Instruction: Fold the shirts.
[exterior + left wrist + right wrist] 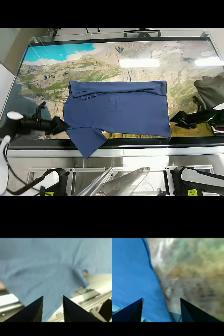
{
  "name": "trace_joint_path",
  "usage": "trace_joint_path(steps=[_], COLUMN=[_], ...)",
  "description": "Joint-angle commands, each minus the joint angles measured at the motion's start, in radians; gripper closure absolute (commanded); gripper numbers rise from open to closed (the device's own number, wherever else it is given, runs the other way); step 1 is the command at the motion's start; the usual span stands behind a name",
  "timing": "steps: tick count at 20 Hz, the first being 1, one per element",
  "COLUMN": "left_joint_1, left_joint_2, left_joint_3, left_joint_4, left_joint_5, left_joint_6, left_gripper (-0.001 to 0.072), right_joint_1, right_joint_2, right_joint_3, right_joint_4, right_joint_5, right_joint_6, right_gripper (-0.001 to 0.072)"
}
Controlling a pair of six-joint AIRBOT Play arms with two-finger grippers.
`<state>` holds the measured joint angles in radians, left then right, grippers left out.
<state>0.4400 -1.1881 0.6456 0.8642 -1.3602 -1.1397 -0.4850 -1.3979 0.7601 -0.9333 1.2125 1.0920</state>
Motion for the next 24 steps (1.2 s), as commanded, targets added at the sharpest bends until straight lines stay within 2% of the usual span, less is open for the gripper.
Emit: trace_joint_path(steps=[1,8,11,15,20,23,24], left_joint_1=[0.020,0.019,0.019,0.019,-0.059,-0.165,-0.190], left_joint_2=[0.138,0.205,0.135,-0.015,-0.155,-0.182,-0.183], left_joint_3=[-0.169,-0.314,-0.280,-0.169,-0.101,-0.097,-0.097], left_joint_4=[0.007,0.009,0.025,0.139,0.108,-0.030,-0.034], left_joint_5=[0.045,0.177,0.165,0.124,0.163,0.251,0.269], left_joint_6=[0.006,0.005,0.005,-0.054,-0.051,0.014,0.016], left_gripper=[0.0451,0.0419,0.0419,0.0419,0.0419,0.0415,0.0416], right_joint_1=[0.074,0.148,0.148,0.148,0.148,0.148,0.145], right_joint_2=[0.005,0.005,0.005,0.005,0.005,0.005,0.005], right_joint_3=[-0.079,-0.083,-0.083,-0.083,-0.083,-0.083,-0.083], right_joint_4=[0.003,0.105,0.104,0.105,0.104,0.104,0.105], right_joint_5=[-0.036,-0.060,-0.052,-0.050,-0.049,-0.038,-0.026], right_joint_6=[-0.012,-0.048,-0.048,-0.049,-0.049,-0.048,-0.048], right_gripper=[0.0189,0.0191,0.0191,0.0191,0.0191,0.0191,0.0191])
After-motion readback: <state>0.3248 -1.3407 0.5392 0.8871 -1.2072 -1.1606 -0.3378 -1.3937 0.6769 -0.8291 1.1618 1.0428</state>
